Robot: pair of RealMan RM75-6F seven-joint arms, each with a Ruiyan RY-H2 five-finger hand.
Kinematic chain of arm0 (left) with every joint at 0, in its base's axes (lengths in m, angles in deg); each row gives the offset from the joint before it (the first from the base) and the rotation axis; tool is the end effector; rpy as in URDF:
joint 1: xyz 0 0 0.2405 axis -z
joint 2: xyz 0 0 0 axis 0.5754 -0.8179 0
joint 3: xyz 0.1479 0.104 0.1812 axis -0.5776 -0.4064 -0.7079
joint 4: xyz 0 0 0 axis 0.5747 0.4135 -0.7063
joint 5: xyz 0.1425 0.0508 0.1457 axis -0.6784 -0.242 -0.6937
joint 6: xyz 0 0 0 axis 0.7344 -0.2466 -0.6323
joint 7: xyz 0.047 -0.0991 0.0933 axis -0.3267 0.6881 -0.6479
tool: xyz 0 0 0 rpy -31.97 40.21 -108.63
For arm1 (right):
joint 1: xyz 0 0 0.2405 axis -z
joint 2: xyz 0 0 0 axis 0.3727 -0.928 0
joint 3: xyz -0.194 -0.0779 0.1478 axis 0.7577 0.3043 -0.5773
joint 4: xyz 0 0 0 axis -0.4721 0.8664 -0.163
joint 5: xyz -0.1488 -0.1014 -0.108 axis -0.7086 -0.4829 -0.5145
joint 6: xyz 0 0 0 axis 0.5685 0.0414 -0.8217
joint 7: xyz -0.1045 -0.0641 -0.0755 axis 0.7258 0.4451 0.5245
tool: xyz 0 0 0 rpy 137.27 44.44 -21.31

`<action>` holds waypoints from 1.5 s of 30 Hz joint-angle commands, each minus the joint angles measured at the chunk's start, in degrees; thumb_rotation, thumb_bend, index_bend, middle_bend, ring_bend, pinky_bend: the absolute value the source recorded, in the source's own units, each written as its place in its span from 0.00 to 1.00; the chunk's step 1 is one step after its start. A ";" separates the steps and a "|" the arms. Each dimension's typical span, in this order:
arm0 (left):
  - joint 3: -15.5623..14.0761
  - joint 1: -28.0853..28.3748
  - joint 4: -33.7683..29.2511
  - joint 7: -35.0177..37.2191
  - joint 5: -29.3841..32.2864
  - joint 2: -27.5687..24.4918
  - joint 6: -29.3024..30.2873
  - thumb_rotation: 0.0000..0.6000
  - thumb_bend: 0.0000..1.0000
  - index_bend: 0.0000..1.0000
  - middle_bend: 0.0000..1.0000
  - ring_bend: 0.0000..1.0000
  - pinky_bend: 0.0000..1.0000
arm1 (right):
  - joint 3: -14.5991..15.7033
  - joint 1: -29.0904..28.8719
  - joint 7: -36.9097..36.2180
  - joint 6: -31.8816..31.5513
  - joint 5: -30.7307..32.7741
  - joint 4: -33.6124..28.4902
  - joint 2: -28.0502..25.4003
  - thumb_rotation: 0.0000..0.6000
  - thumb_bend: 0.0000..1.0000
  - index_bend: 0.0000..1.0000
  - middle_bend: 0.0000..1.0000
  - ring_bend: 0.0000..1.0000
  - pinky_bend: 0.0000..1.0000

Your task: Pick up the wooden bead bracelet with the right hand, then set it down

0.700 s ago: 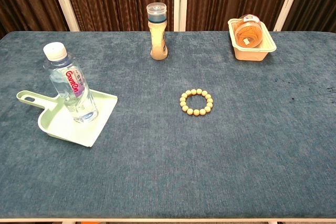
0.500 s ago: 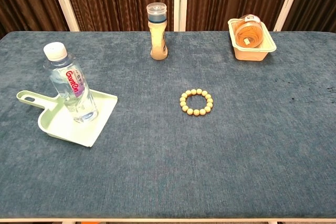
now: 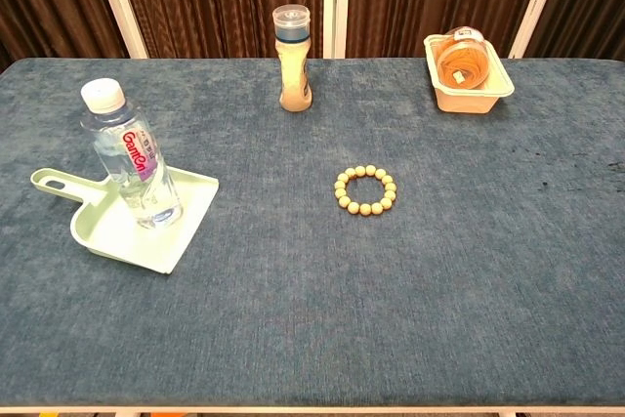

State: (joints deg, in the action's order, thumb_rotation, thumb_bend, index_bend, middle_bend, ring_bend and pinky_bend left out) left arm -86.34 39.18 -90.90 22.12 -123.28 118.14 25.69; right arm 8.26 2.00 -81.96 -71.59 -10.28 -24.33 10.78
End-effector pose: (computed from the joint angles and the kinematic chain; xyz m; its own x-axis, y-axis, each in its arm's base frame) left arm -0.3463 0.1793 0.1326 0.4752 -0.0050 0.8798 0.8783 0.0629 -0.4740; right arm -0.2517 -0.2491 0.1091 0.3015 -0.2222 0.9272 -0.9118 -0.3514 0.2123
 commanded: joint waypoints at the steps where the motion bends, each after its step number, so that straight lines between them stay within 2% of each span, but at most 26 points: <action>1: -0.05 -0.10 0.08 0.30 0.12 0.04 -0.08 1.00 0.04 0.20 0.16 0.06 0.02 | -2.00 -9.84 2.63 11.54 -1.49 1.69 5.37 1.00 0.30 0.19 0.29 0.02 0.00; 5: -0.23 -0.22 0.39 0.72 0.43 0.07 -0.50 1.00 0.04 0.20 0.16 0.06 0.02 | -3.42 -16.95 5.13 19.60 -0.30 7.39 12.71 1.00 0.29 0.23 0.29 0.02 0.00; 8: -0.31 -0.41 0.67 1.19 0.64 0.15 -0.55 1.00 0.04 0.20 0.16 0.06 0.02 | -3.48 -20.17 7.74 22.88 0.03 11.61 17.17 1.00 0.19 0.27 0.29 0.02 0.00; 11: -0.30 -0.60 0.98 1.58 1.06 0.32 -0.72 1.00 0.04 0.20 0.16 0.06 0.02 | -3.10 -22.41 11.03 24.31 0.23 16.64 22.24 1.00 0.14 0.29 0.29 0.02 0.00; 17: -0.42 -0.89 1.13 2.00 1.31 0.41 -0.79 1.00 0.04 0.20 0.16 0.06 0.02 | -2.33 -23.89 15.56 22.93 0.28 24.69 29.04 1.00 0.16 0.38 0.29 0.04 0.00; 24: -0.44 -1.05 1.61 3.27 1.45 0.62 -1.01 1.00 0.04 0.20 0.16 0.06 0.02 | -0.35 -24.57 14.28 18.79 -1.39 32.79 34.23 1.00 0.28 0.41 0.31 0.09 0.01; 27: -0.51 -1.21 1.93 3.95 1.39 0.66 -0.95 1.00 0.04 0.20 0.16 0.06 0.02 | 0.51 -24.79 13.47 17.51 -1.95 35.83 35.92 1.00 0.30 0.42 0.31 0.09 0.01; 37: -0.53 -1.28 2.67 5.29 1.52 0.92 -1.45 1.00 0.04 0.20 0.16 0.06 0.02 | 3.28 -24.76 9.68 14.04 -3.22 41.79 39.03 1.00 0.29 0.42 0.32 0.09 0.01; 42: -0.51 -1.37 2.98 5.92 1.71 0.96 -1.66 1.00 0.04 0.20 0.16 0.06 0.02 | 4.00 -24.59 8.63 13.02 -3.11 45.01 41.05 1.00 0.21 0.45 0.33 0.09 0.01; 45: -0.51 -1.44 3.19 6.32 1.77 1.02 -1.71 1.00 0.04 0.20 0.16 0.06 0.02 | 4.30 -24.58 8.36 12.91 -2.89 46.79 42.06 1.00 0.21 0.48 0.34 0.10 0.01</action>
State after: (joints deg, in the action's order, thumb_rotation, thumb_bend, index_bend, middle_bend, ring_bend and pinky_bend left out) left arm -86.85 37.75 -87.76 28.39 -121.53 119.14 23.99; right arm 12.34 -22.61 -73.37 -58.53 -13.28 21.87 52.36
